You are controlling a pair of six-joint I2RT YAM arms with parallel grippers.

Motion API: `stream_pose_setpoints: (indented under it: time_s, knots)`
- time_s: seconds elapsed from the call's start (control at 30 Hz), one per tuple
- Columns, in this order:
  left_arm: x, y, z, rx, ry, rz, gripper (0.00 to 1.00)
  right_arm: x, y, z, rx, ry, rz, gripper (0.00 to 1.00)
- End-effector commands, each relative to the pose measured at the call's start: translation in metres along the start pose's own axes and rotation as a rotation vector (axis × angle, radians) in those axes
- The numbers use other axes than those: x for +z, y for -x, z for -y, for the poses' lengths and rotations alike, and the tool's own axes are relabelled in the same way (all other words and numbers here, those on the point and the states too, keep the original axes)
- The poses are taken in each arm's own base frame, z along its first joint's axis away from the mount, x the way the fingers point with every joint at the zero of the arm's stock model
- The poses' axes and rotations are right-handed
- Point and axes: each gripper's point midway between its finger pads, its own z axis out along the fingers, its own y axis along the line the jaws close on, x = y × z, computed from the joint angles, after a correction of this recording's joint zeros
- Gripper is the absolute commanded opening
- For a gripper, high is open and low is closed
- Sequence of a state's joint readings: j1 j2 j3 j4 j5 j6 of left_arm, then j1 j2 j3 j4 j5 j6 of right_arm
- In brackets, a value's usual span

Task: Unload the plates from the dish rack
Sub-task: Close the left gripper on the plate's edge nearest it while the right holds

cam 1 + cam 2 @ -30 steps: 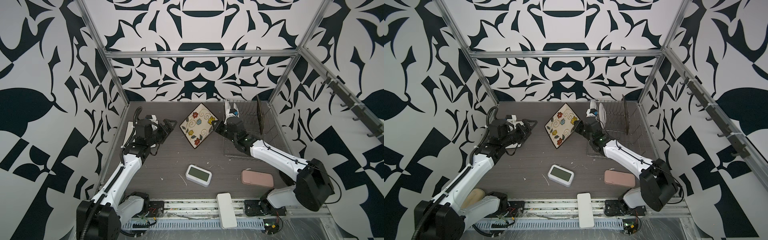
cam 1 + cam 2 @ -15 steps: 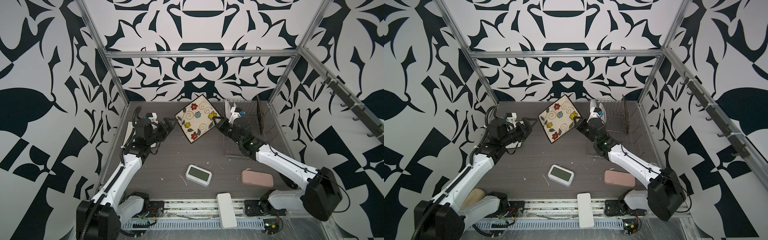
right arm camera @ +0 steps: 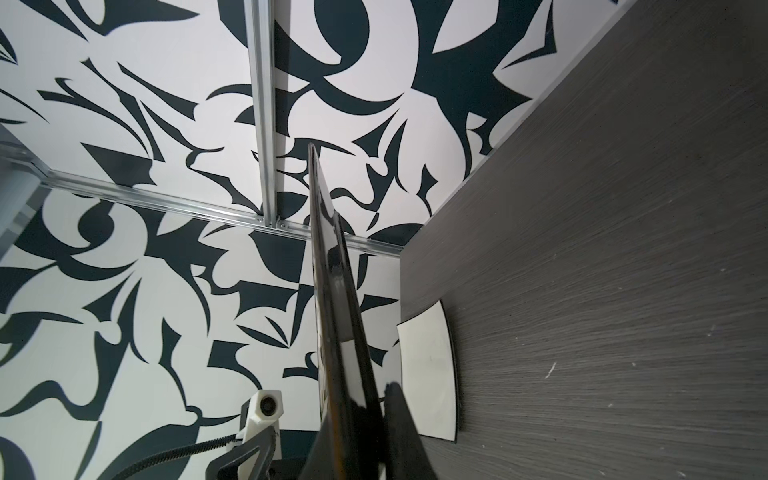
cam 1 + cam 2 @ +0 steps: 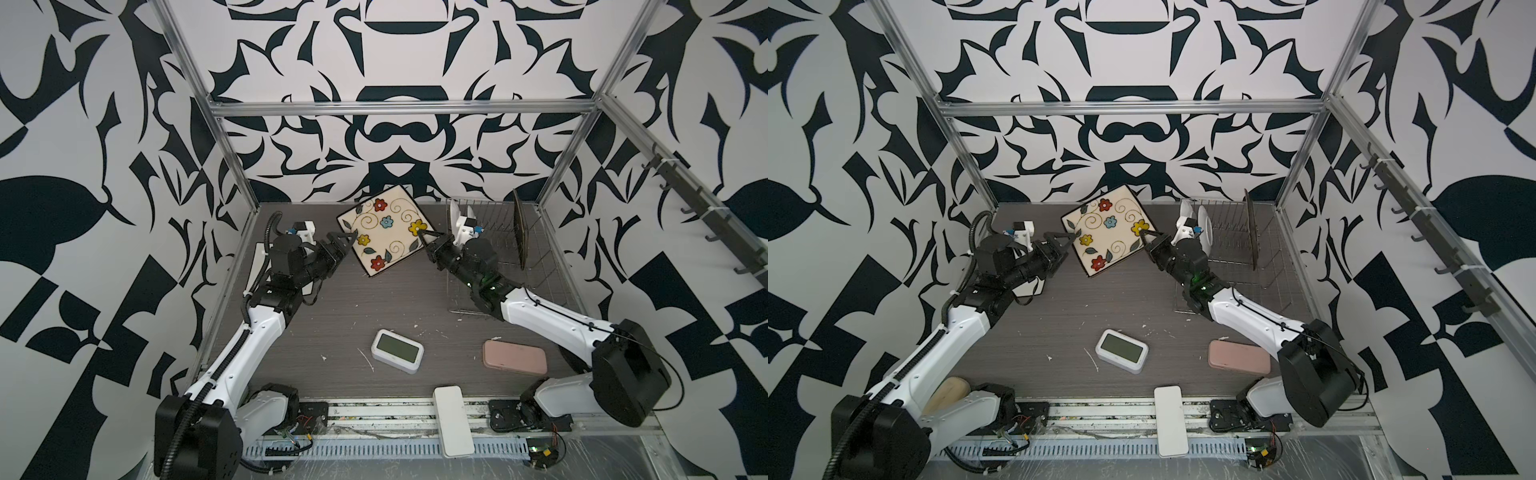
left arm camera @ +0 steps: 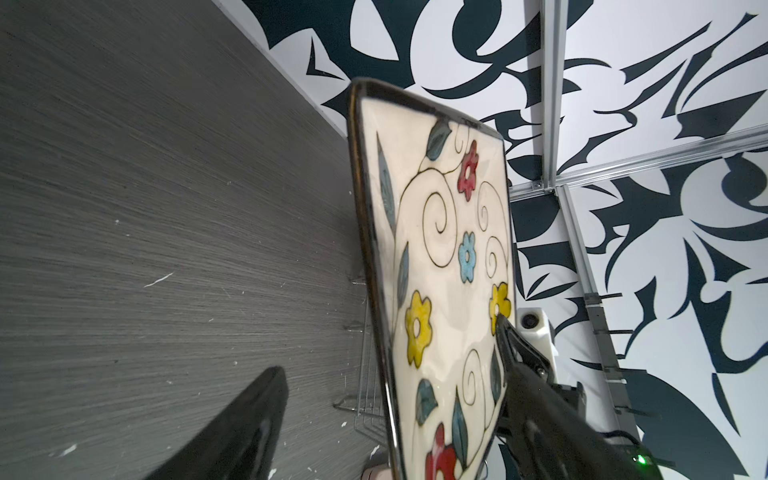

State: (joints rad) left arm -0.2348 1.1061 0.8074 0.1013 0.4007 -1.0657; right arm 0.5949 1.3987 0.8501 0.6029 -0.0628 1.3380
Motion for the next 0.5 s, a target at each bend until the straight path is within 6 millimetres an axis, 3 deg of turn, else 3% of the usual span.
stream_pose_setpoints:
  time_s: [0.0, 0.47]
  knots:
    - [0.003, -0.001, 0.01, 0.006, -0.058, -0.014, 0.79, -0.037, 0.024, -0.134, 0.082, 0.495, 0.05, 0.0]
    - [0.014, 0.002, 0.018, 0.0, -0.118, 0.0, 0.64, -0.05, 0.019, -0.13, 0.121, 0.521, 0.045, 0.0]
